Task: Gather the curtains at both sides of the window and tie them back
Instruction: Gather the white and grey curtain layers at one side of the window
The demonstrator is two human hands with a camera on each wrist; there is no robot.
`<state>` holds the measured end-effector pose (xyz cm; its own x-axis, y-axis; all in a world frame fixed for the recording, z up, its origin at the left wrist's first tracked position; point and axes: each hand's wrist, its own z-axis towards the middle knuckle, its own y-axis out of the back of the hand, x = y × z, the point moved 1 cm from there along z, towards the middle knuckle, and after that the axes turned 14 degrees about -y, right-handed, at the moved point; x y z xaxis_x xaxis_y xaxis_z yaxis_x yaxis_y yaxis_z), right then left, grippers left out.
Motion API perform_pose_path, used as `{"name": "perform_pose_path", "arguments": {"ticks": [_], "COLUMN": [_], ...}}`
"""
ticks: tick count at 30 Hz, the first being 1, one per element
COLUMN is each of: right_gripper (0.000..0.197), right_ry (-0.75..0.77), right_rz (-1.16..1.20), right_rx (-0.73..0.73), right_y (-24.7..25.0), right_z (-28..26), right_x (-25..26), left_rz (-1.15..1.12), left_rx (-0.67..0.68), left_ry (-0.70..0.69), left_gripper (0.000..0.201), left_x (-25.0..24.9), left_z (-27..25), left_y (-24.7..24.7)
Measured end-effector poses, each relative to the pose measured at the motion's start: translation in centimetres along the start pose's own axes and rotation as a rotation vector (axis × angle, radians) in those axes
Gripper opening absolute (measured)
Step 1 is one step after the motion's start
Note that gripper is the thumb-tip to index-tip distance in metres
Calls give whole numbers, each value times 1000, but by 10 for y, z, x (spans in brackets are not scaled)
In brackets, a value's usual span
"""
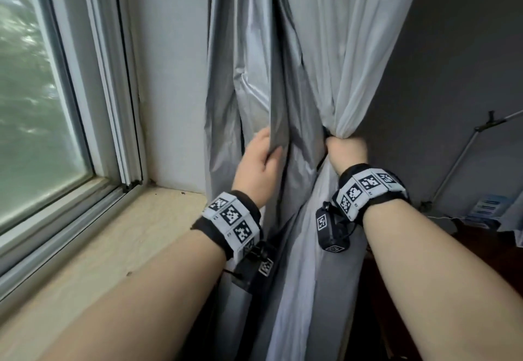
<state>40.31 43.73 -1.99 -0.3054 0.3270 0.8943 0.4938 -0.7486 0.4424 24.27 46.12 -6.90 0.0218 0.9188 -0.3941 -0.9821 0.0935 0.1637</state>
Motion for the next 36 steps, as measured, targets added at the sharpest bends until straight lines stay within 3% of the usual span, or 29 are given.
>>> {"name": "perform_pose_path", "arguments": {"ticks": [2,4,5,10,14,16,18,20,22,25,30,33,36], "right_gripper": [13,16,12,41,53,58,55,44,39,39,40,40,39], "right_ry": [44,73,82,43,-50,3,74,80,41,-22,-55,-62,-66], "right_rz": [-27,-8,12,175,204,90,-30,-78,-83,-102,-110,-121,-112], "right_rx": [60,142,178,377,583,543,325,138,80,6,-107,-103,-83], "right_y": [-12,-19,-20,-19,-14,-14,-15,-12,-4,19,60,74,80], "right_z": [-3,-10,-13,-11,-10,-5,9,22,39,60,85,88,88], "right_x": [2,4,4,-2,-8,-7,-8,-10,-12,-15,-24,-27,-29], "left_rz": [-156,-176,-139,112,20,-2,-35,-100,-98,131,559,631,610], "left_rx": [49,219,306,526,632,654,700,743,685,379,125,87,-94], "left_ry": [141,213,198,108,76,29,2,96,253,394,580,579,665], "left_gripper": [32,49,59,75,78,69,64,58,48,38,73,92,94], "left_x": [1,7,12,32,48,57,54,50,54,73,99,96,90], "left_z": [-10,-25,-31,-40,-40,-41,-41,-38,-29,-8,21,32,41], "left_y": [-12,-24,-29,-47,-63,-70,-76,-73,-62,-36,1,0,-2]}}
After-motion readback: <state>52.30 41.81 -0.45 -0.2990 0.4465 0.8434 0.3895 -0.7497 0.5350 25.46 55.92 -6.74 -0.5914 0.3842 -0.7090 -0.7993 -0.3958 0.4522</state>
